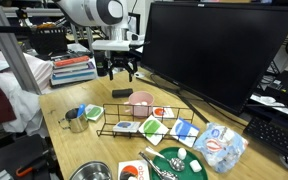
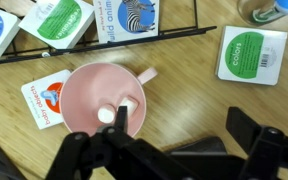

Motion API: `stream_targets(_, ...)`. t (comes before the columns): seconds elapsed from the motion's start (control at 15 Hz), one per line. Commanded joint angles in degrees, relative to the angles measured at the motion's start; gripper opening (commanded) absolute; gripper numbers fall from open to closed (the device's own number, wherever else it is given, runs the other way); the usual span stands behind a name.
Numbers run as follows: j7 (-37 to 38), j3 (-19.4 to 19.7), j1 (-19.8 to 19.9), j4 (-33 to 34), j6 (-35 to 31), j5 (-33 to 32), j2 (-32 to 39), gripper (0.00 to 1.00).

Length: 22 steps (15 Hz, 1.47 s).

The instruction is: Move the pink cup to the left side of the table

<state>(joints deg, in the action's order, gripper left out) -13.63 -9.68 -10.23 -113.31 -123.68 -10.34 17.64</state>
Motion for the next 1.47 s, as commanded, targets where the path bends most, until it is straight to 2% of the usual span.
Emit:
stream_targets(0.0,-2.9,0.2,1.1,5.0,0.8,0.8,5.9,1.0)
stream_targets(0.13,-3.0,0.5,1.2,7.3,2.0,0.4,9.1,1.0)
stream_targets(0.2,-1.6,0.5,1.0,4.7,0.1,0.0,7.2,1.0)
stream_targets(0.53,-1.5,0.5,0.8,5.2,0.0,0.0,8.0,1.0)
stream_targets(1.13,-2.4,1.0,2.3,7.0,-4.9,0.6,13.5,1.0)
stream_targets(1.4,-1.6,1.6,1.9,8.3,-5.0,-0.1,15.5,1.0)
